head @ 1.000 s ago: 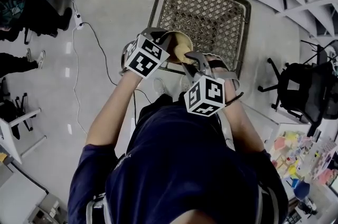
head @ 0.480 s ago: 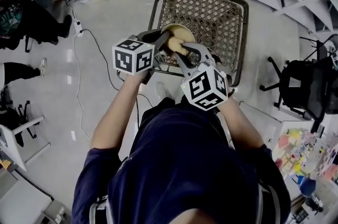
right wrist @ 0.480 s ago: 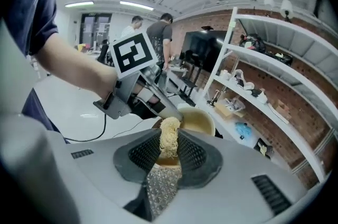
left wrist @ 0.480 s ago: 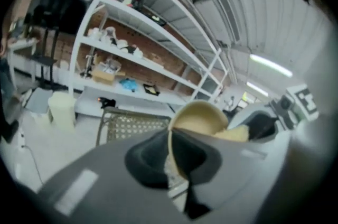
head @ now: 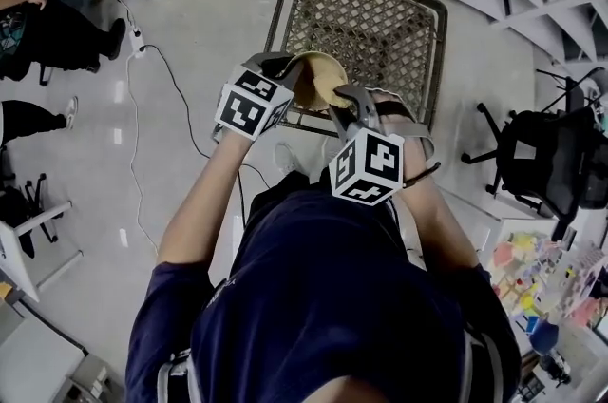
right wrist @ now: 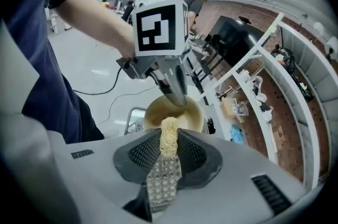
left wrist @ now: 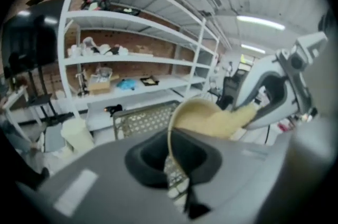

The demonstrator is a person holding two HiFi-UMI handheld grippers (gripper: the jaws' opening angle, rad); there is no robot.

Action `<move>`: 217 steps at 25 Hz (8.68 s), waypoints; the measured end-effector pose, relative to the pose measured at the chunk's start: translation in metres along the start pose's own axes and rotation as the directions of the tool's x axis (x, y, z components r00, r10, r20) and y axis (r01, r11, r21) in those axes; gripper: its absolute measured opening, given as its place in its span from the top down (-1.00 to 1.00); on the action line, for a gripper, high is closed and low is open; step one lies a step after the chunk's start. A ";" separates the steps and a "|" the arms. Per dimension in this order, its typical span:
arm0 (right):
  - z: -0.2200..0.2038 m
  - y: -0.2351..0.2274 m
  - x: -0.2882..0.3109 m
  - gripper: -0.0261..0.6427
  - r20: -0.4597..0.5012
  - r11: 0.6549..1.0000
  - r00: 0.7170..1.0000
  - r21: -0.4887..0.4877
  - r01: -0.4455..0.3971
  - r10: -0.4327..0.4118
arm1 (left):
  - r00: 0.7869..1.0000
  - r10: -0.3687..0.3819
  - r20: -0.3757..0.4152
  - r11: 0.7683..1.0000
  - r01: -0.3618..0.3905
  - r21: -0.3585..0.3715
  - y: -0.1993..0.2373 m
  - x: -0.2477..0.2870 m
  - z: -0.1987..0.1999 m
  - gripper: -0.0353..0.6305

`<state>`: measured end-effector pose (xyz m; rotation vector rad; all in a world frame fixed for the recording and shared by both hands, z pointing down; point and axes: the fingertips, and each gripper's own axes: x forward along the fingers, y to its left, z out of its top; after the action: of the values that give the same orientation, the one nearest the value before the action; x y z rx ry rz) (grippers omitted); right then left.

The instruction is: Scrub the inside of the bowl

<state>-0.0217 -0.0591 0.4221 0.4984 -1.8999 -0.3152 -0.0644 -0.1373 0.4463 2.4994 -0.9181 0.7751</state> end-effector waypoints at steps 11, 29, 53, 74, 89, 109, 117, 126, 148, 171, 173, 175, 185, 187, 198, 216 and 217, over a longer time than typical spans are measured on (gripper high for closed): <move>-0.005 -0.015 0.000 0.69 0.014 0.969 0.986 -0.185 0.163 -0.163 | 0.998 -0.026 -0.060 0.991 0.034 0.132 -0.021 0.013 0.003 0.88; -0.003 -0.013 0.003 0.69 0.012 0.988 0.988 -0.028 0.152 -0.152 | 0.999 -0.006 -0.040 0.994 0.010 0.105 -0.024 0.010 0.009 0.87; -0.017 -0.007 -0.001 0.69 -0.013 0.997 0.997 0.002 0.072 -0.072 | 1.000 -0.001 -0.029 0.997 0.003 0.072 -0.012 0.014 0.016 0.88; 0.005 0.013 0.002 0.69 0.005 0.995 0.999 -0.094 0.041 -0.041 | 0.999 -0.021 -0.037 0.992 0.026 0.123 -0.035 0.019 0.018 0.88; -0.003 0.018 0.002 0.70 -0.018 0.997 1.000 -0.076 0.001 -0.002 | 0.999 -0.027 -0.039 0.992 0.031 0.125 -0.031 0.022 0.025 0.88; -0.025 -0.032 0.013 0.69 -0.026 0.997 0.997 0.006 0.076 -0.076 | 0.996 -0.041 -0.077 0.993 0.049 0.104 -0.027 0.038 0.019 0.86; -0.028 0.009 0.011 0.69 0.002 0.996 0.996 -0.016 -0.092 0.092 | 0.996 -0.028 -0.085 0.994 0.036 0.103 -0.023 0.038 0.021 0.87; -0.022 -0.012 0.004 0.69 0.051 1.000 0.999 -0.030 0.007 -0.005 | 0.996 -0.033 -0.086 0.991 0.044 0.124 -0.039 0.044 0.025 0.87; -0.055 -0.005 -0.036 0.69 0.078 0.998 0.996 0.065 0.027 -0.032 | 0.998 -0.041 -0.045 0.998 0.043 0.054 -0.051 0.039 0.029 0.88; -0.047 -0.024 -0.036 0.69 0.035 0.990 0.998 -0.126 0.064 -0.060 | 0.991 -0.096 -0.090 0.986 0.107 0.129 -0.075 0.045 0.024 0.88; -0.054 -0.024 -0.038 0.69 0.025 0.996 0.999 -0.075 0.042 -0.040 | 0.994 -0.080 -0.076 0.990 0.089 0.113 -0.069 0.043 0.024 0.88; -0.057 -0.014 -0.038 0.69 0.013 0.999 1.000 -0.044 0.002 -0.001 | 0.997 -0.056 -0.058 0.993 0.062 0.099 -0.061 0.041 0.027 0.88; -0.014 0.008 -0.035 0.69 0.104 0.996 0.994 -0.081 0.028 -0.019 | 0.998 -0.065 -0.011 0.992 0.065 0.105 -0.069 0.037 0.044 0.88; -0.021 0.018 -0.037 0.69 0.097 0.995 0.994 -0.092 -0.044 0.053 | 0.999 -0.048 -0.019 0.993 0.050 0.111 -0.064 0.035 0.042 0.88; -0.041 -0.023 -0.036 0.69 0.001 0.993 1.000 -0.116 0.020 -0.019 | 0.992 -0.084 -0.094 0.989 0.095 0.112 -0.067 0.037 0.023 0.88; -0.039 -0.014 -0.019 0.69 -0.005 0.997 0.999 -0.060 -0.045 0.044 | 0.994 -0.050 -0.096 0.989 0.063 0.136 -0.041 0.042 0.032 0.88; -0.045 -0.023 -0.019 0.69 -0.029 0.998 1.000 -0.063 -0.013 0.012 | 0.994 -0.054 -0.094 0.989 0.067 0.133 -0.040 0.043 0.034 0.88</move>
<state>0.0308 -0.0698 0.4135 0.4461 -1.8586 -0.3572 0.0027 -0.1455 0.4401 2.5716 -0.7785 0.9520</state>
